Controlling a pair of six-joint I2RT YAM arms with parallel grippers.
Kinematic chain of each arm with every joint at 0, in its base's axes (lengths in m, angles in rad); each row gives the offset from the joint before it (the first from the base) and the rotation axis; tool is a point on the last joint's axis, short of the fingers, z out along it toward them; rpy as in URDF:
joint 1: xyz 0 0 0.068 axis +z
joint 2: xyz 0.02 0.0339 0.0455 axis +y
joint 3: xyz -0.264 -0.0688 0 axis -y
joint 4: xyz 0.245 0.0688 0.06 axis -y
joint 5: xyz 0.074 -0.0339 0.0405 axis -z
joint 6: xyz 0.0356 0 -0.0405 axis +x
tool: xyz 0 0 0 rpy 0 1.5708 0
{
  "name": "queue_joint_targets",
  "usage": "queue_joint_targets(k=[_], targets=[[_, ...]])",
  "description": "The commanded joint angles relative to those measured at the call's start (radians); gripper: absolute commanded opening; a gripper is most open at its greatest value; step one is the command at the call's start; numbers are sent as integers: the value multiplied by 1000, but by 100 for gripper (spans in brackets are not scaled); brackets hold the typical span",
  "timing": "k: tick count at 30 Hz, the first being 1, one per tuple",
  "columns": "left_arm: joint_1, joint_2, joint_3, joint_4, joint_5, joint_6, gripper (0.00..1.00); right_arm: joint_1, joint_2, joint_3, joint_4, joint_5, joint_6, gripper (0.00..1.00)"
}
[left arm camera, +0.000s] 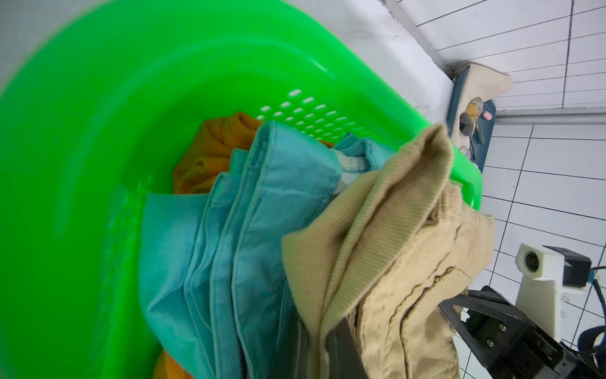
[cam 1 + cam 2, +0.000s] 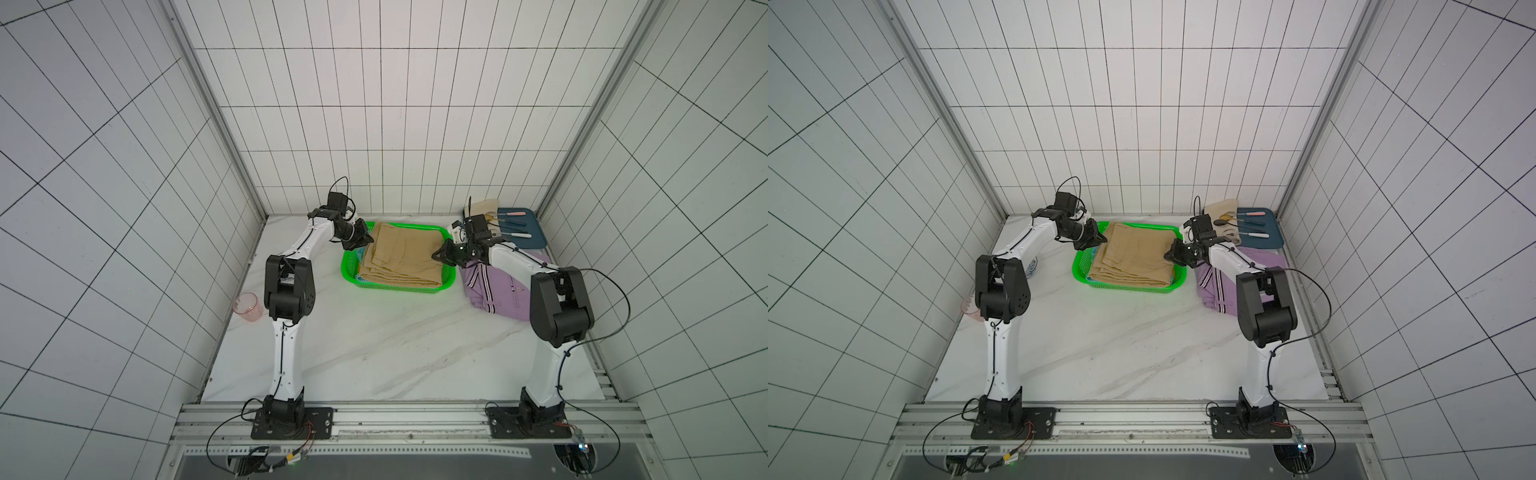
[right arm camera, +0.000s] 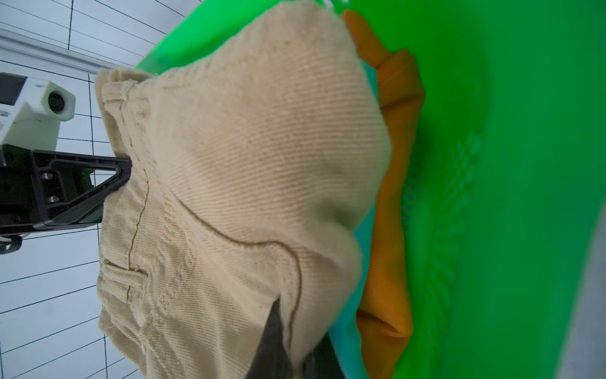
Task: Put the folded long pants in the basket
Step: Adjust the long pant in the basket.
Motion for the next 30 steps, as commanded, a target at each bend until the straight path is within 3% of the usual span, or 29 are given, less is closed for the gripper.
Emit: queue_joint_targets(k=[1,5,10,11,12,15,18,20,24,25,27,30], targets=[[11,-68,-40,103,-9,-7,0,-10,7,62,41,7,-61,0],[17,-65,-37,98,-39,9,0,-9,20,63,31,51,-90,0],[30,-56,-62,91,-82,4,0,-9,49,83,11,74,-126,18],[29,-66,-73,93,-100,6,9,-9,48,86,11,70,-128,21],[30,-80,-85,98,-118,5,33,-9,45,85,12,65,-128,25],[28,-137,-125,129,-102,8,61,-5,-5,54,30,67,-121,42],[19,-254,-199,151,-143,-27,85,4,-107,-18,63,124,-115,52],[16,-363,-291,193,-177,-56,88,9,-181,-64,68,189,-107,56],[3,-601,-515,266,-236,-146,83,18,-350,-176,96,253,-74,54],[-13,-651,-563,266,-249,-172,76,25,-397,-221,121,244,-53,50],[-55,-709,-644,289,-232,-189,53,46,-452,-279,157,226,-23,42],[-129,-719,-722,342,-186,-184,21,109,-491,-321,167,215,2,39]])
